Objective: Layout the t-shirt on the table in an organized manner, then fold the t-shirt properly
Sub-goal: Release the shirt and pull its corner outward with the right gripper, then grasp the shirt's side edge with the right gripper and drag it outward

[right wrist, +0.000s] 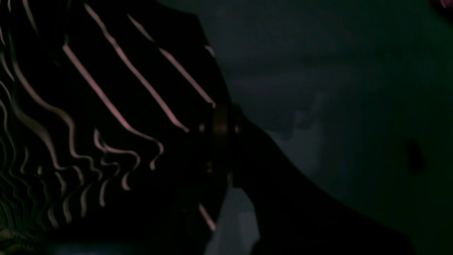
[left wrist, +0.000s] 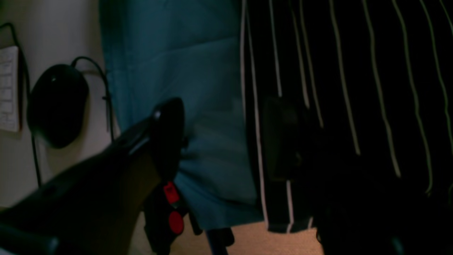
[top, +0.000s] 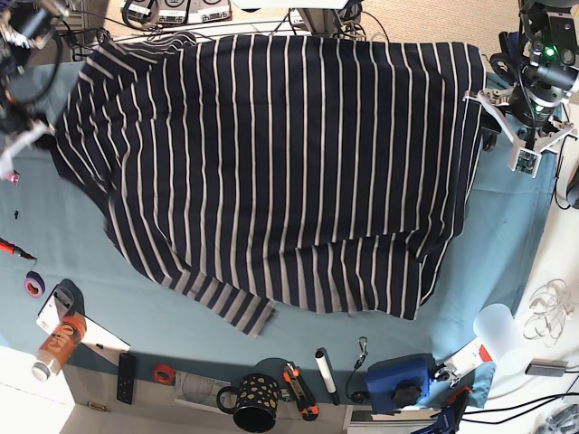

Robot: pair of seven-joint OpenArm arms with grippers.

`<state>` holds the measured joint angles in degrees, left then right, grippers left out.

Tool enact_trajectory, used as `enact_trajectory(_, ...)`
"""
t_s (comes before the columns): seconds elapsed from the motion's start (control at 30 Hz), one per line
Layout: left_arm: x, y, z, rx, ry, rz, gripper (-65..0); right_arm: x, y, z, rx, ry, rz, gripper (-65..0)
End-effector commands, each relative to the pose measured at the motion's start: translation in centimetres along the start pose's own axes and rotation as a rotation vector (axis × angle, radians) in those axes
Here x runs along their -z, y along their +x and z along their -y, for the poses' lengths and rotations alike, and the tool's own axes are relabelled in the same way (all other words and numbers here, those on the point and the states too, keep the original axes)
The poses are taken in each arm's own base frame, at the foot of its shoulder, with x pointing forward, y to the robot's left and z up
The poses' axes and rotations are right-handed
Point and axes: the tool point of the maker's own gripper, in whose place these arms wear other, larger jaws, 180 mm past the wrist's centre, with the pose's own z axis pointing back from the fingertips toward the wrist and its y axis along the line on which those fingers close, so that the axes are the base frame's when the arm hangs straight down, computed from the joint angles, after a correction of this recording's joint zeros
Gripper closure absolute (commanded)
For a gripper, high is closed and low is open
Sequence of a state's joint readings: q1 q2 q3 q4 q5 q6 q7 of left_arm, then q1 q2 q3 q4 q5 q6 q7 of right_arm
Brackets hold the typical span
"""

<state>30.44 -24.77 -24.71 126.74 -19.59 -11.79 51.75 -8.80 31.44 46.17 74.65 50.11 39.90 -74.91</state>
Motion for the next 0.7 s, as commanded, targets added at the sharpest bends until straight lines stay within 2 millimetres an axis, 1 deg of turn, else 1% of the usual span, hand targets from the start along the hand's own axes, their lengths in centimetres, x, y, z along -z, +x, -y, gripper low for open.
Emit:
enact_trajectory(0.0,-0.3,1.0,-0.4,0.013,0.010,0.039,-35.7,-1.2,1.6,0.5,-0.019,-0.008,0.042,0.0)
enact_trajectory(0.07,-0.3,1.1,-0.4,0.013,0.010,0.044,-35.7,-1.6,1.0,0.7,-0.003,-0.006,0.042,0.0)
enact_trajectory(0.13,-0.3,1.1,-0.4,0.013,0.010,0.043,-35.7,-2.1,0.8,1.3,0.010,-0.021,0.056,0.0)
enact_trajectory(0.23,-0.3,1.1,-0.4,0.014,0.010,0.044,-35.7,-3.1,1.4,2.2,0.037,-0.042,0.106,0.0)
enact_trajectory(0.3,-0.3,1.1,-0.4,0.013,0.010,0.044,-35.7,-3.5,1.7,2.2,0.052,-0.033,0.132,0.0)
enact_trajectory(0.37,-0.3,1.3,-0.4,0.013,0.010,0.052,-35.7,-3.4,1.1,2.0,0.056,-0.020,0.095,0.0)
enact_trajectory(0.4,-0.3,1.2,-0.4,0.013,0.010,0.052,-35.7,-3.3,0.4,1.7,0.057,-0.006,0.059,-1.6)
enact_trajectory(0.47,-0.3,1.3,-0.4,0.013,0.010,0.055,-35.7,-3.3,0.6,1.1,0.060,0.025,0.065,-15.7)
enact_trajectory(0.5,-0.3,1.3,-0.4,0.013,0.010,0.055,-35.7,-3.4,0.8,0.9,0.062,0.037,0.074,-21.4)
enact_trajectory(0.53,-0.3,1.3,-0.4,0.013,0.010,0.054,-35.7,-3.5,1.2,0.7,0.062,0.052,0.090,-24.3)
enact_trajectory(0.6,-0.3,1.3,-0.4,0.014,0.010,0.054,-35.7,-4.1,2.2,0.7,0.052,0.063,0.116,-24.5)
enact_trajectory(0.67,-0.3,1.3,-0.4,0.013,0.010,0.054,-35.7,-5.1,3.8,0.8,0.032,0.072,0.152,-24.5)
